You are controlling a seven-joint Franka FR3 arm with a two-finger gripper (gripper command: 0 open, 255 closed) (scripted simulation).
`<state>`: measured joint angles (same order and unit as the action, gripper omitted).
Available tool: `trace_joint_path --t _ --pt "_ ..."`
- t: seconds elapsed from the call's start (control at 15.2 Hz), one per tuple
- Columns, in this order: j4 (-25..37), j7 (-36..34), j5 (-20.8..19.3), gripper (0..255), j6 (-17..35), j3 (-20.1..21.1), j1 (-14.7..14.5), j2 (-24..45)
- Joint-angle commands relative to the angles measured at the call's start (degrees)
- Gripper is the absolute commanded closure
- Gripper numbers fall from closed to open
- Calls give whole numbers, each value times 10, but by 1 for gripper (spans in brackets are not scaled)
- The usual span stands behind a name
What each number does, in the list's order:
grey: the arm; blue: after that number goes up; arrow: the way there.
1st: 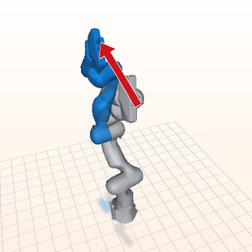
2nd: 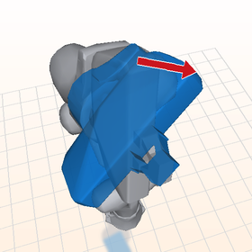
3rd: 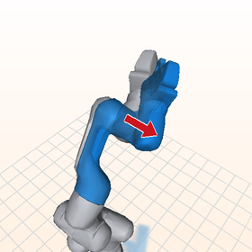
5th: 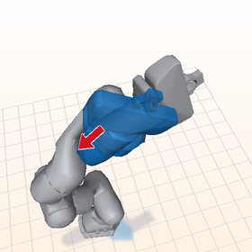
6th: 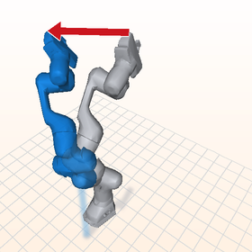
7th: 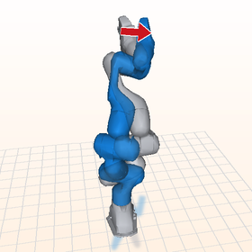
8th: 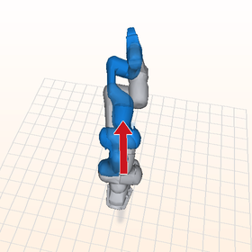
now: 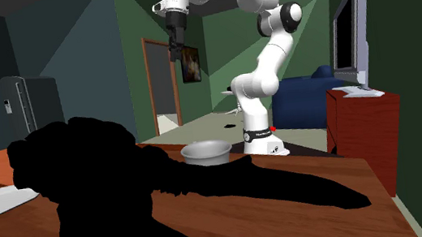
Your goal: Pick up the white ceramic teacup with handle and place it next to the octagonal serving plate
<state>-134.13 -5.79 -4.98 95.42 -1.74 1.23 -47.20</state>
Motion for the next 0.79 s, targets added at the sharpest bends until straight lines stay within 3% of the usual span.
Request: trace_joint_path --t 0.0,0.73 --pt "0 0 0 0 0 0 0 0" --pt "-84 -111 76 0 126 92 -43 68"
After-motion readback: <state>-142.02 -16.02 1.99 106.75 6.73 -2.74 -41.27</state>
